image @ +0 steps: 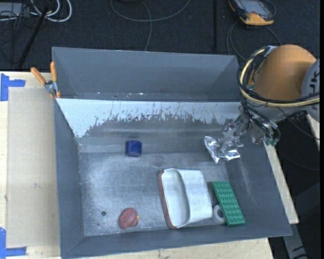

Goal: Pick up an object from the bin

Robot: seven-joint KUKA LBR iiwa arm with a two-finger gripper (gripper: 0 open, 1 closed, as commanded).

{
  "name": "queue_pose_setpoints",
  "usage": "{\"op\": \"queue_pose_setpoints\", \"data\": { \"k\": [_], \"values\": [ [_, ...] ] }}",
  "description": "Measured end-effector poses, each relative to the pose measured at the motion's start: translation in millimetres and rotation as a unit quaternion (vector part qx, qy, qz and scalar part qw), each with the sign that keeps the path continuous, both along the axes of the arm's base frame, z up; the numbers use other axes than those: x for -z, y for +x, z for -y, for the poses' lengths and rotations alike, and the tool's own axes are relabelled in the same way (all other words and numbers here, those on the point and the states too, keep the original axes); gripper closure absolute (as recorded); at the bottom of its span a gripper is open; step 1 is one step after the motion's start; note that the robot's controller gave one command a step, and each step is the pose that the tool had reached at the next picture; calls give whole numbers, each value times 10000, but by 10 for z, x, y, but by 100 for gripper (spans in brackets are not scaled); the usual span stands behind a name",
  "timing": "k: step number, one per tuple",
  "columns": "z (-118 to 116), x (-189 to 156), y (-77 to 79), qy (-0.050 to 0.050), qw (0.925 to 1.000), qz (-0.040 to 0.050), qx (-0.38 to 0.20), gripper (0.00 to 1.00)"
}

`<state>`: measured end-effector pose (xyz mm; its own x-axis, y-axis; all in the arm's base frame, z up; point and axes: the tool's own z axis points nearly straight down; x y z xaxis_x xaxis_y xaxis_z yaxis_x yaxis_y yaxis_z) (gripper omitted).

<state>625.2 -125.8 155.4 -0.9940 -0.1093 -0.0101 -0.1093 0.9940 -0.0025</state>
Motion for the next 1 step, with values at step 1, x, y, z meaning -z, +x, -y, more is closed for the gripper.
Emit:
{"op": "queue_pose_setpoints", "data": {
  "k": [1],
  "values": [
    [-1, -309, 16, 5, 10000, -21, 12, 100]
  ]
}}
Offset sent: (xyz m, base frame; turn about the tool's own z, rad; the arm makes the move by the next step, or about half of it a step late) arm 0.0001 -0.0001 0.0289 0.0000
